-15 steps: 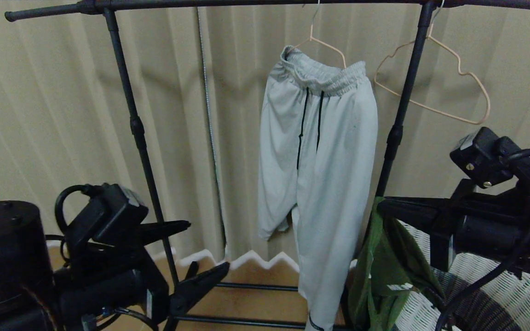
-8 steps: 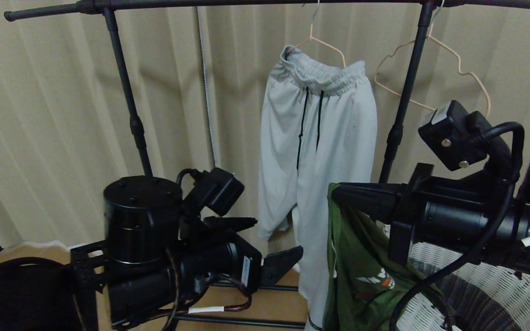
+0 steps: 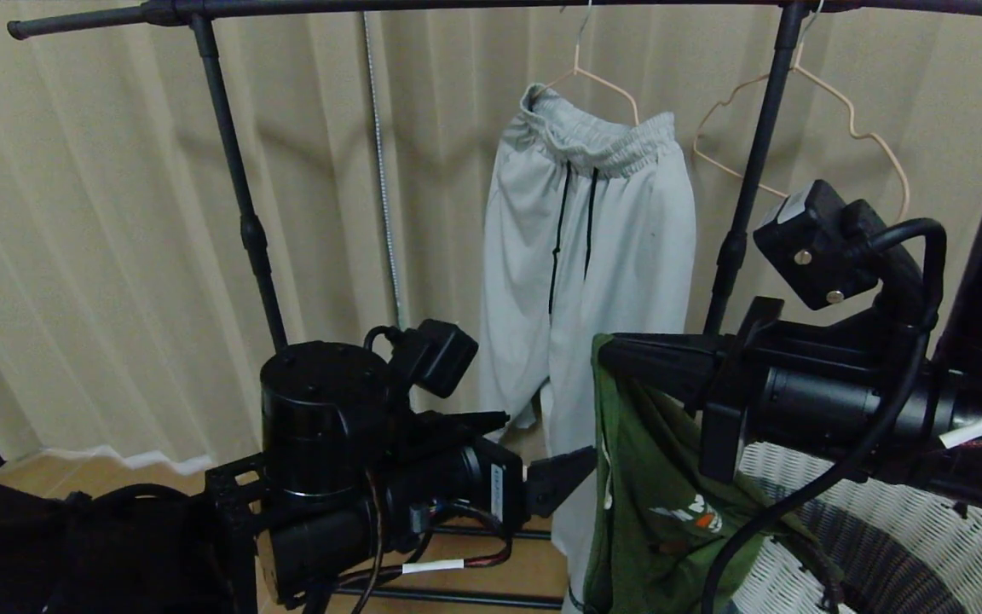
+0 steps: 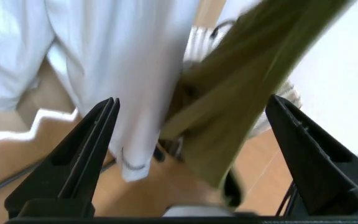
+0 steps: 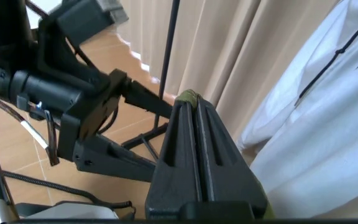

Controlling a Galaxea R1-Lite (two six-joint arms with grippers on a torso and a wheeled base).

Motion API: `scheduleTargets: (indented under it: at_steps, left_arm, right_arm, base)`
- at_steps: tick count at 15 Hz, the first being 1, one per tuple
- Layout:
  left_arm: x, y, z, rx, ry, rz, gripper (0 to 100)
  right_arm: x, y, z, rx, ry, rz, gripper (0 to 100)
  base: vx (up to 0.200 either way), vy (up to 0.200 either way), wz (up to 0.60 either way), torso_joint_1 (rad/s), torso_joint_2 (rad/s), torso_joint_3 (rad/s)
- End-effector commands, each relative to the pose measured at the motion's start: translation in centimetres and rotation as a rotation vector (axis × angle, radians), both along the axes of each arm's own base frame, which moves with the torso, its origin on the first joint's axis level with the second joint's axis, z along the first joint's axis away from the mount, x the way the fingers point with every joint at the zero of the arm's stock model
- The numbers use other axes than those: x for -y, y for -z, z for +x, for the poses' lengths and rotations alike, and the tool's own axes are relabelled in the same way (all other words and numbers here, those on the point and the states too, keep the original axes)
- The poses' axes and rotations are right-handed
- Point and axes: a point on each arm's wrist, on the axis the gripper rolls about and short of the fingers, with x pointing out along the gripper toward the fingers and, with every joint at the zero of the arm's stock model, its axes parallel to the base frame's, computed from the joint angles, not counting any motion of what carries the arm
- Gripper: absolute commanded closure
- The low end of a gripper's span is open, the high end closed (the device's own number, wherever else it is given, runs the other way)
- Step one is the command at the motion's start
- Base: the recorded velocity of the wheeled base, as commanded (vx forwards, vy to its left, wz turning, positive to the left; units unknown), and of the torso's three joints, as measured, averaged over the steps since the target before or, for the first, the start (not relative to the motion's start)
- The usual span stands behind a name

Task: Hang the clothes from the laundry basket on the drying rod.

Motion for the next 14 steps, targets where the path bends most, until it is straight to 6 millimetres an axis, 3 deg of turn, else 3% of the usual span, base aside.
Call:
scheduleTargets:
  at_steps: [1, 5, 10, 14]
  left_arm:
    - [-0.7, 0.4, -1.3, -0.010, 0.017, 0.021, 0]
    - [-1.2, 0.5, -2.6, -0.005, 0.088, 0.034, 0]
    - [1.0, 1.0, -0.1, 0.002, 0.061, 0.026, 0]
    - [2.3, 3.4, 1.9, -0.023, -0.017, 0.085, 0]
  right_arm:
    - [0.0, -0.1, 0.0, 0.005, -0.001, 0.005, 100]
    - [-0.1, -0.4, 0.0, 0.030, 0.000, 0.036, 100]
    - [0.0, -0.7, -0.2, 0.037, -0.005, 0.046, 100]
    - [0.7, -1.8, -1.1, 0.061, -0.016, 0.082, 100]
  base:
    - [0.000, 0.000, 0.00, 0.000, 0.00, 0.000]
    - [0.000, 0.000, 0.00, 0.000, 0.00, 0.000]
    - [0.000, 0.000, 0.00, 0.000, 0.00, 0.000]
    - [0.000, 0.000, 0.00, 0.000, 0.00, 0.000]
